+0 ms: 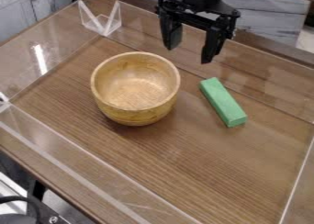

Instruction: Put the green block in the brown bowl

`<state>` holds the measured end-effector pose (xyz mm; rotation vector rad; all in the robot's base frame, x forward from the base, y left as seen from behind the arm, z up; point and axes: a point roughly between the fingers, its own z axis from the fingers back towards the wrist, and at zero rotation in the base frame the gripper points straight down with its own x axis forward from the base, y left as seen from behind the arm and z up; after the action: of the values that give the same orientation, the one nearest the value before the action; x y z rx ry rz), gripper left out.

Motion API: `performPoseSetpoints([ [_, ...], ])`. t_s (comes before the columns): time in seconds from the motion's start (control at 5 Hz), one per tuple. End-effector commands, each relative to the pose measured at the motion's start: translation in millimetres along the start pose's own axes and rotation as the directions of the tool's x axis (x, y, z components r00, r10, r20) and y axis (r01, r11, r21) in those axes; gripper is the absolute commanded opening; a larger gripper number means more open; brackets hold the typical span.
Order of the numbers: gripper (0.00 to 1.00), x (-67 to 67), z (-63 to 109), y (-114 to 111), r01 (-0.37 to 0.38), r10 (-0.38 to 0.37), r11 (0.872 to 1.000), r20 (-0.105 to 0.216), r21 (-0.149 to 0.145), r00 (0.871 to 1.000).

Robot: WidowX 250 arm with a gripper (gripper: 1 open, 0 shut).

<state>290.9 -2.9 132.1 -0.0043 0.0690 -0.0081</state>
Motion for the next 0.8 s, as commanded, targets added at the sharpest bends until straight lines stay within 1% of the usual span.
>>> performPoseSetpoints([
  [0.0,1.00,2.5,-9.5,-18,-0.163,0.162,0.986,-0.007,-0.026,0.987],
  [0.2,1.00,4.9,-26.6,-43,-0.396,0.396,0.916,-0.021,-0.062,0.918],
  [0.4,1.00,12.6,-41.0,-69,-0.585,0.588,0.804,-0.008,-0.107,0.809],
  [0.6,1.00,16.1,-56.5,-86,-0.678,0.685,0.720,-0.008,-0.148,0.729],
])
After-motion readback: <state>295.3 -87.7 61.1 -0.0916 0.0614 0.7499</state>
